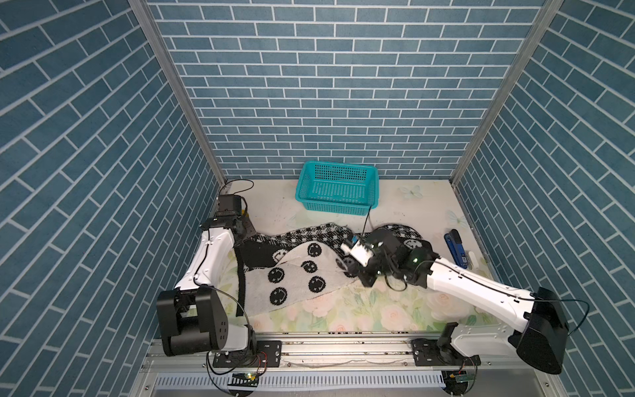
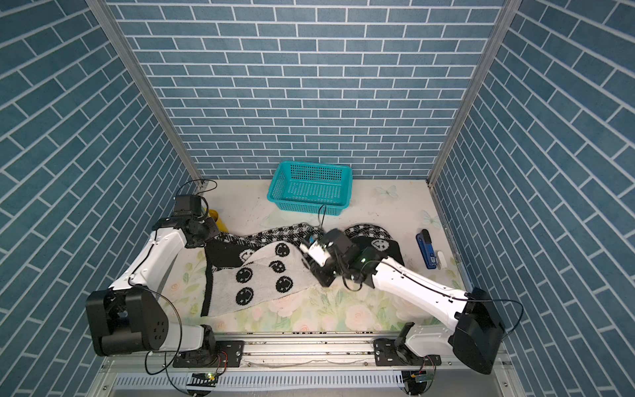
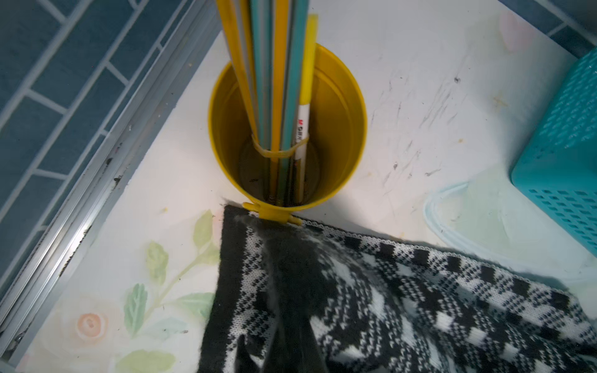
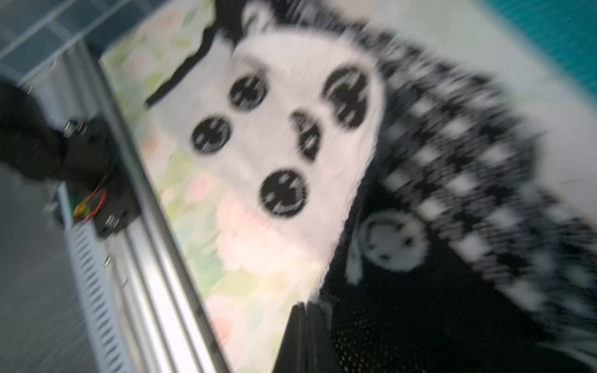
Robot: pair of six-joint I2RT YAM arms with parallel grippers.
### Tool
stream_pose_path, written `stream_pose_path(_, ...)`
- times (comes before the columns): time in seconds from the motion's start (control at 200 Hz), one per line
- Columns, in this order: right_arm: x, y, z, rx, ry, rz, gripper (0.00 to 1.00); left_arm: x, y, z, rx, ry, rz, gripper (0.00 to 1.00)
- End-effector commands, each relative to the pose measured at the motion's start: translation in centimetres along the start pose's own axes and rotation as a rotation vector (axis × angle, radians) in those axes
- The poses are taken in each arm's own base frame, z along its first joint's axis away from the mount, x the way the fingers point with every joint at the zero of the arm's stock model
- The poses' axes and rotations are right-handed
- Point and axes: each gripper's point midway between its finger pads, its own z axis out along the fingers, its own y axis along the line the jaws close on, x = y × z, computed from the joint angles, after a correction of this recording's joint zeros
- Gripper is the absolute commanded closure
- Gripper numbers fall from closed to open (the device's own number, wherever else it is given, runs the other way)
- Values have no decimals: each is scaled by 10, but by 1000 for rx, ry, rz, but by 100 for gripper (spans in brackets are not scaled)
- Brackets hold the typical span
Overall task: Roll up the scarf and place it into the basket
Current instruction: Flatten out the scarf at the center of the board.
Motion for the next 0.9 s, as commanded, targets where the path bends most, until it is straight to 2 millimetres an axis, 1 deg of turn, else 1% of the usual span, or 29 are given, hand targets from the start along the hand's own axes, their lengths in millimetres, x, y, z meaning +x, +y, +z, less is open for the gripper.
stream_pose_path(0.0, 62, 21, 13, -70, 188, 140, 98, 1, 10, 0, -17, -9, -3, 100)
stream_pose_path(0.025, 63, 15, 12, -38, 179, 155, 83, 1, 9, 1, -15, -3, -1, 100)
stream_pose_path(0.045, 61, 11, 9, -18, 166, 161, 74, 1, 9, 1, -12, -1, 0, 100)
stream_pose_path(0.07, 56, 8, 5, -8, 144, 166, 63, 1, 8, 2, -10, 5, 2, 100)
stream_pose_path(0.095, 49, 4, -1, 5, 113, 167, 48, 2, 7, 3, -11, 9, 5, 100)
stream_pose_path(0.105, 47, 1, -3, 16, 103, 172, 44, 2, 8, 3, -12, 10, 6, 100)
stream_pose_path(0.12, 42, -3, -7, 32, 82, 178, 42, 1, 7, 3, -12, 12, 7, 100)
stream_pose_path(0.185, 23, -31, -25, 94, -15, 231, 41, 2, 7, 4, -12, 22, 13, 100)
stream_pose_path(0.22, 17, -47, -33, 125, -51, 263, 41, 2, 7, 4, -10, 23, 16, 100)
stream_pose_path(0.285, 11, -81, -44, 225, -89, 312, 42, 5, 7, 3, -12, 32, 19, 100)
stream_pose_path(0.385, 1, -120, -60, 342, -141, 359, 42, 16, 12, 2, -19, 56, 20, 100)
stream_pose_path(0.435, -4, -140, -70, 390, -176, 394, 42, 23, 16, -2, -27, 59, 17, 100)
stream_pose_path(0.505, -4, -172, -84, 455, -214, 464, 42, 30, 23, -10, -37, 46, 8, 100)
stream_pose_path(0.535, 1, -192, -94, 516, -228, 510, 42, 34, 27, -13, -48, 43, 4, 100)
stream_pose_path(0.59, 13, -220, -107, 577, -253, 593, 40, 39, 34, -19, -71, 36, -1, 100)
stream_pose_path(0.62, 23, -237, -116, 609, -271, 648, 40, 43, 38, -21, -88, 40, -6, 100)
stream_pose_path(0.68, 40, -260, -129, 654, -295, 730, 38, 49, 45, -24, -105, 47, -8, 100)
stream_pose_path(0.7, 45, -265, -132, 666, -302, 749, 35, 51, 47, -24, -113, 50, -16, 100)
stream_pose_path(0.745, 58, -275, -136, 690, -299, 784, 26, 51, 48, -26, -109, 48, -23, 100)
stream_pose_path(0.79, 70, -283, -136, 706, -285, 809, 20, 49, 49, -26, -115, 39, -27, 100)
stream_pose_path(0.805, 71, -282, -133, 684, -286, 813, 19, 48, 50, -26, -117, 37, -30, 100)
stream_pose_path(0.865, 86, -290, -129, 675, -277, 853, 18, 44, 49, -24, -114, 33, -42, 92)
stream_pose_path(0.895, 91, -293, -127, 661, -280, 870, 17, 43, 47, -23, -107, 34, -48, 86)
